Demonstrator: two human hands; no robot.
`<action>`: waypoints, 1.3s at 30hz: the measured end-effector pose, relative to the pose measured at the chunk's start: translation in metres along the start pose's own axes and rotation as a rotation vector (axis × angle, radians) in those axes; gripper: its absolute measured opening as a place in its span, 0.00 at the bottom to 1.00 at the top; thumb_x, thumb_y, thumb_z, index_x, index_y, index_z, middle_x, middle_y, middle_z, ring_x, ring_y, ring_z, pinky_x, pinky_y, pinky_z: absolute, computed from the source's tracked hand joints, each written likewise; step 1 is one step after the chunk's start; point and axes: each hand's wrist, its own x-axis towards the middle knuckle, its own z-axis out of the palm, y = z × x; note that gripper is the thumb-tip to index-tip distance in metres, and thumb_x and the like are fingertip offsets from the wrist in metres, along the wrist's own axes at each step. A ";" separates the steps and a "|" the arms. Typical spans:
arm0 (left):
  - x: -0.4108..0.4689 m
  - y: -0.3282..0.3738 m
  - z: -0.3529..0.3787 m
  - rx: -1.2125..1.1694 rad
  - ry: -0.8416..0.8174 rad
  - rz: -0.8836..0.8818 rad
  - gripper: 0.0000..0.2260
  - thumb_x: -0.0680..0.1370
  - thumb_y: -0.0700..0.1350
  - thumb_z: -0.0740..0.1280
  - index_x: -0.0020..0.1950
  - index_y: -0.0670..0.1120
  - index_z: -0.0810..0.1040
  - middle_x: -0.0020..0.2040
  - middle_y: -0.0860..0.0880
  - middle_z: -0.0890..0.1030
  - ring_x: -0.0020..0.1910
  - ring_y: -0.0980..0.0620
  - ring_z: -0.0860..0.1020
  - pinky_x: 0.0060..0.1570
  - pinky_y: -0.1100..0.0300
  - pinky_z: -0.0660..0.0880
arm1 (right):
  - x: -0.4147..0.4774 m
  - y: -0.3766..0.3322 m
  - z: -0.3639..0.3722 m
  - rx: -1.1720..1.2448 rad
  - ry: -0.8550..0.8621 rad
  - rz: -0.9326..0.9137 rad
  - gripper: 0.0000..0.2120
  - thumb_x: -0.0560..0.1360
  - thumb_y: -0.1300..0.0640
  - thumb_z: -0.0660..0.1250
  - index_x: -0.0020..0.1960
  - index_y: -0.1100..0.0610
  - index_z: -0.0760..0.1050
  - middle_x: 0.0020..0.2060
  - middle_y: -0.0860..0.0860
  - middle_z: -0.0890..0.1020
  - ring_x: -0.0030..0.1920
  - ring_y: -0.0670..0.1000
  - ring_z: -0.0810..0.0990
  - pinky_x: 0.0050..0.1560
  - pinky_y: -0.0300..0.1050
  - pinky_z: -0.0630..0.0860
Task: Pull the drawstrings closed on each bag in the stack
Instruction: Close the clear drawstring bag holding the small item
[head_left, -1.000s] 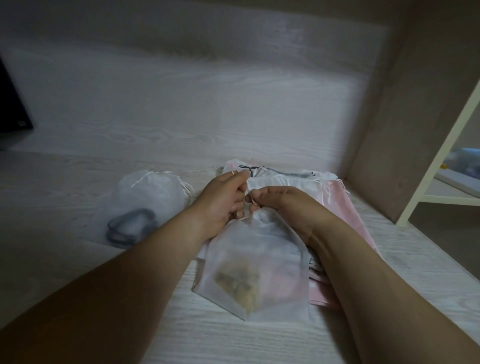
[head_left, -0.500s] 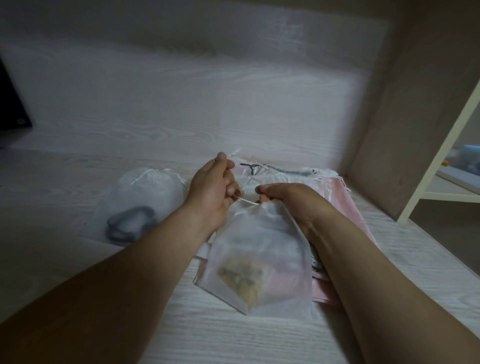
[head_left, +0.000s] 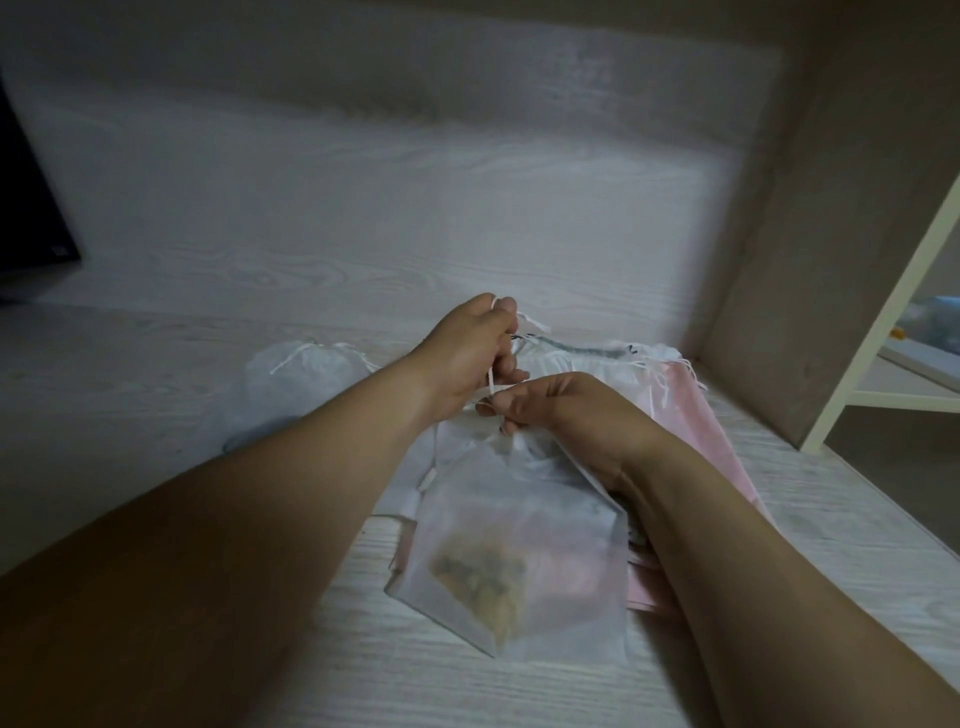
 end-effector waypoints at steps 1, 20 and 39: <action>0.003 0.001 0.003 0.032 -0.020 0.000 0.10 0.86 0.46 0.59 0.46 0.45 0.70 0.28 0.52 0.68 0.31 0.50 0.69 0.38 0.54 0.76 | 0.001 -0.001 0.000 0.001 0.007 -0.002 0.13 0.79 0.63 0.71 0.47 0.75 0.80 0.45 0.59 0.88 0.45 0.49 0.84 0.49 0.37 0.78; -0.029 -0.017 -0.020 0.592 -0.083 0.101 0.17 0.83 0.45 0.67 0.34 0.46 0.75 0.31 0.53 0.69 0.26 0.59 0.64 0.29 0.63 0.62 | 0.007 0.000 -0.009 0.076 0.207 0.010 0.06 0.78 0.66 0.69 0.42 0.64 0.81 0.35 0.56 0.83 0.31 0.47 0.79 0.34 0.36 0.76; -0.030 -0.023 -0.028 0.288 -0.138 -0.036 0.06 0.77 0.41 0.74 0.48 0.37 0.82 0.34 0.47 0.77 0.30 0.56 0.71 0.29 0.68 0.65 | 0.008 0.001 -0.009 0.089 0.242 -0.071 0.04 0.73 0.70 0.73 0.46 0.63 0.83 0.38 0.55 0.85 0.35 0.47 0.82 0.38 0.36 0.78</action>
